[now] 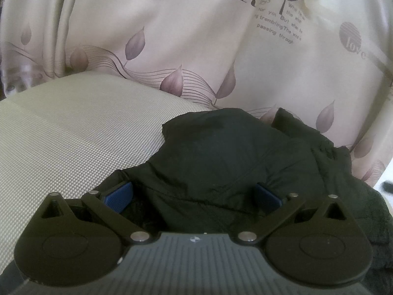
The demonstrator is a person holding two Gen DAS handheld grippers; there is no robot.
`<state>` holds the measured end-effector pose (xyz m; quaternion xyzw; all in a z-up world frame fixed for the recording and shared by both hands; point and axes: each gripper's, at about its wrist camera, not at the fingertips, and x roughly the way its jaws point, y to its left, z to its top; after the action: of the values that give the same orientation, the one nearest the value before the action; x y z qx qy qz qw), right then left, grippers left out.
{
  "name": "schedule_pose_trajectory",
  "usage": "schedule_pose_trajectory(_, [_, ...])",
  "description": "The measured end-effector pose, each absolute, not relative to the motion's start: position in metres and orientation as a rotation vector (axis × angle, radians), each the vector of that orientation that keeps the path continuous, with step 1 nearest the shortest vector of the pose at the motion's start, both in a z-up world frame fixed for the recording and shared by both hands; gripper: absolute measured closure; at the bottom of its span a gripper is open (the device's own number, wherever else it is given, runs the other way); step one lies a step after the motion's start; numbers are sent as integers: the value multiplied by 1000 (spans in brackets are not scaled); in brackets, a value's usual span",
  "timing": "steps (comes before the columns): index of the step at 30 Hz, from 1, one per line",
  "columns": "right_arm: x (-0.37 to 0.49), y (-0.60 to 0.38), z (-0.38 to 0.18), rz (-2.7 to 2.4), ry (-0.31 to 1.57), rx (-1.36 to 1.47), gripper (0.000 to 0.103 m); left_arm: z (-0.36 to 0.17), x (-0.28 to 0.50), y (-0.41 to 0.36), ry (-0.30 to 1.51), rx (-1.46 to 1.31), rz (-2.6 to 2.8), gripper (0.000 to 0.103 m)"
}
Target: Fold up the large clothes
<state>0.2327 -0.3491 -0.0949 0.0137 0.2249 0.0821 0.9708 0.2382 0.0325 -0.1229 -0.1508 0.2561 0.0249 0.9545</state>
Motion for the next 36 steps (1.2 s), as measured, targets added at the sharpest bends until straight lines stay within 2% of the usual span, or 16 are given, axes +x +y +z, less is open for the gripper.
schedule_pose_trajectory(6, [265,-344,-153,157,611,-18,103,-123,240,28,538,-267,57,0])
schedule_pose_trajectory(12, [267,-347,-173,140,579,-23,103,-126,247,28,569,-269,65,0])
schedule_pose_trajectory(23, [266,-335,-167,134,579,-107,103,-123,249,21,591,-206,81,2])
schedule_pose_trajectory(24, [259,-338,-158,134,605,-93,103,-119,244,23,593,-198,64,11])
schedule_pose_trajectory(25, [247,-343,-148,124,619,-58,100,-114,236,27,600,-193,40,13])
schedule_pose_trajectory(27, [193,-364,-115,154,515,76,98,-101,210,37,582,-184,-13,8])
schedule_pose_trajectory(28, [166,-374,-104,183,480,113,91,-96,194,42,560,-169,-23,2])
schedule_pose_trajectory(29, [139,-383,-98,213,475,132,74,-90,175,48,536,-141,-33,0])
schedule_pose_trajectory(30, [116,-389,-96,229,478,139,62,-86,160,52,520,-112,-47,0])
schedule_pose_trajectory(31, [81,-397,-96,238,473,139,37,-82,144,58,512,-78,-70,0])
schedule_pose_trajectory(32, [53,-403,-98,235,466,132,20,-80,126,64,508,-44,-91,0])
schedule_pose_trajectory(36, [-48,-433,-118,157,485,109,18,-78,68,84,529,50,-159,0])
